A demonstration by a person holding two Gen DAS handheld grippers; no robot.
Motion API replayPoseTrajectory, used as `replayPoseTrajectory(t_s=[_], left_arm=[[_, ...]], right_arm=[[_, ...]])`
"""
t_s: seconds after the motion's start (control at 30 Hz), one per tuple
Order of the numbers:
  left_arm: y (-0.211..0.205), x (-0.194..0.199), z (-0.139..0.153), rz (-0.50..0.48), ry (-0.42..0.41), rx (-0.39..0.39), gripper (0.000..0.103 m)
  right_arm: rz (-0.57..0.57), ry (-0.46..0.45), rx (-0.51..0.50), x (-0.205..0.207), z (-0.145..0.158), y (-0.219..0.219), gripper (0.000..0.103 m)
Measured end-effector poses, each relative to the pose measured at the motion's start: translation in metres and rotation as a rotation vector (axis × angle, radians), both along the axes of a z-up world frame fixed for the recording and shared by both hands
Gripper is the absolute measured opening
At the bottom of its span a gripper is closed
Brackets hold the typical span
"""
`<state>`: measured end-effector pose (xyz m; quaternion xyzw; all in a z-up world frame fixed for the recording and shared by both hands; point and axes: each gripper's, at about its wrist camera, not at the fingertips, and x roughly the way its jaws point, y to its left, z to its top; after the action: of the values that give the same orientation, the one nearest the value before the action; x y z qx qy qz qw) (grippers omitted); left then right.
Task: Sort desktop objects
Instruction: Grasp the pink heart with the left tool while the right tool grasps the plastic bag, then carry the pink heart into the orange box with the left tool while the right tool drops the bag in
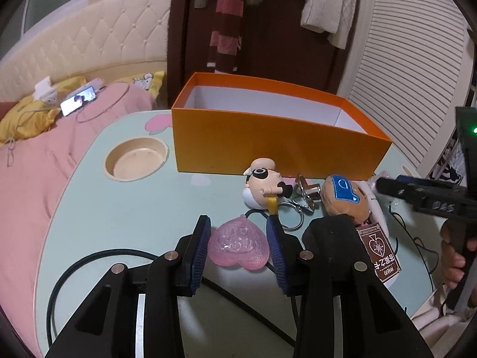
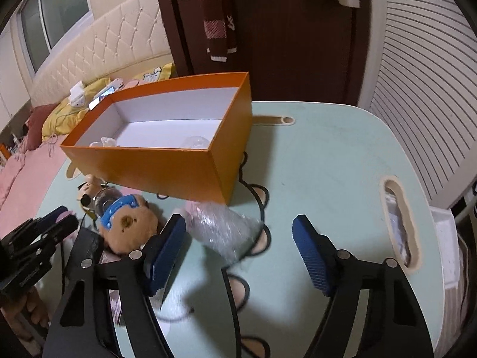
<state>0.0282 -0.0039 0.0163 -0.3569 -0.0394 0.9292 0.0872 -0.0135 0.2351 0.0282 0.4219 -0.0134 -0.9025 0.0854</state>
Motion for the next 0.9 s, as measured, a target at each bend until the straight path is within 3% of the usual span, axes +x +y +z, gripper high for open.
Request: replayPoseTrajectory(t_s=[0.03, 0.1, 0.13, 0.2, 0.4, 0.63, 0.9], left_arm=[[-0.001, 0.001, 0.000, -0.001, 0.000, 0.004, 0.037], [-0.001, 0.002, 0.001, -0.001, 0.006, 0.007, 0.037], [-0.001, 0.002, 0.002, -0.002, 0.009, 0.008, 0.037], [-0.001, 0.003, 0.004, -0.002, 0.016, 0.011, 0.037], [-0.001, 0.007, 0.011, -0.004, 0.035, 0.018, 0.037], [-0.003, 0.009, 0.042, -0.017, 0.102, 0.036, 0.037], [-0.002, -0.020, 0.078, -0.047, 0.170, 0.000, 0.037]], right_arm=[[0.002, -0.006, 0.012, -0.003, -0.003, -0.002, 0.067], [0.023, 0.003, 0.067, -0.002, -0.007, -0.007, 0.041], [0.034, 0.007, 0.094, -0.001, -0.009, -0.010, 0.038], [0.048, 0.015, 0.119, 0.000, -0.011, -0.012, 0.038], [0.044, 0.044, 0.065, 0.013, -0.005, -0.004, 0.038], [0.077, 0.139, -0.016, 0.021, 0.035, -0.003, 0.038], [0.116, 0.214, -0.015, -0.001, 0.068, -0.027, 0.038]])
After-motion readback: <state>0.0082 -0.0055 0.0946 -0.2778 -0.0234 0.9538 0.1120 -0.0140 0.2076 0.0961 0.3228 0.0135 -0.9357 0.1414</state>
